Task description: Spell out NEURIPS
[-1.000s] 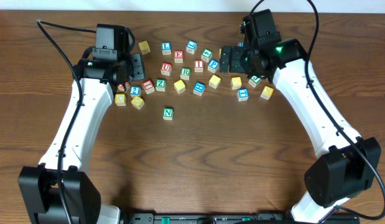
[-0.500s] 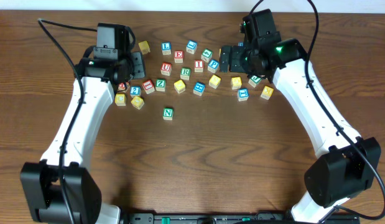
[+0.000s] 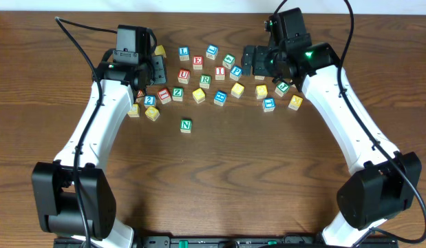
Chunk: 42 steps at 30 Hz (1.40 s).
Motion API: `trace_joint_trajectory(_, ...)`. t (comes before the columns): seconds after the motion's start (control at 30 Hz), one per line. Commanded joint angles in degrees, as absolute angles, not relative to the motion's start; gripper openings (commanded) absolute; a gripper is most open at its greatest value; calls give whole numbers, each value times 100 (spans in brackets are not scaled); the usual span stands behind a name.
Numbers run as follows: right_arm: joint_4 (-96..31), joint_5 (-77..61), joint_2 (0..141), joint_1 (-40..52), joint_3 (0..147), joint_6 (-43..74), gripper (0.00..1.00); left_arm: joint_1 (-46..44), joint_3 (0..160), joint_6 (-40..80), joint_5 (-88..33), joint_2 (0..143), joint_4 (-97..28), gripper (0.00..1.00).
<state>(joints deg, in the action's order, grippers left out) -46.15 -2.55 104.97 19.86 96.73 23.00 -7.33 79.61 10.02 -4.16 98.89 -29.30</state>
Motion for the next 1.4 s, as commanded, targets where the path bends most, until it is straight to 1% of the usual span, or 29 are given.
trace_joint_trajectory(0.0,-4578,-185,10514,2036,9727,2316,99,-738,8088,882,-386,9896,-2906,50)
trace_joint_trajectory(0.57,-4584,-185,10514,2032,9727,2333,98,-934,8093,882,-384,9896,-2799,50)
trace_joint_trajectory(0.77,-4641,-185,10514,1931,9727,2331,99,-1041,8464,882,-381,9961,-2803,51)
trace_joint_trajectory(0.93,-4746,-185,10514,1715,9727,2331,99,-1094,9504,867,-381,10543,-3315,52)
trace_joint_trajectory(1.2,-5122,-187,10514,1234,9727,2331,99,-1472,12215,707,-12,12291,-4528,53)
trace_joint_trajectory(1.27,-5223,-187,10514,1157,9727,2331,99,-1577,12591,711,84,12610,-4646,53)
trace_joint_trajectory(1.37,-5354,-185,10514,1092,9727,2329,99,-1675,12674,878,189,12866,-4598,52)
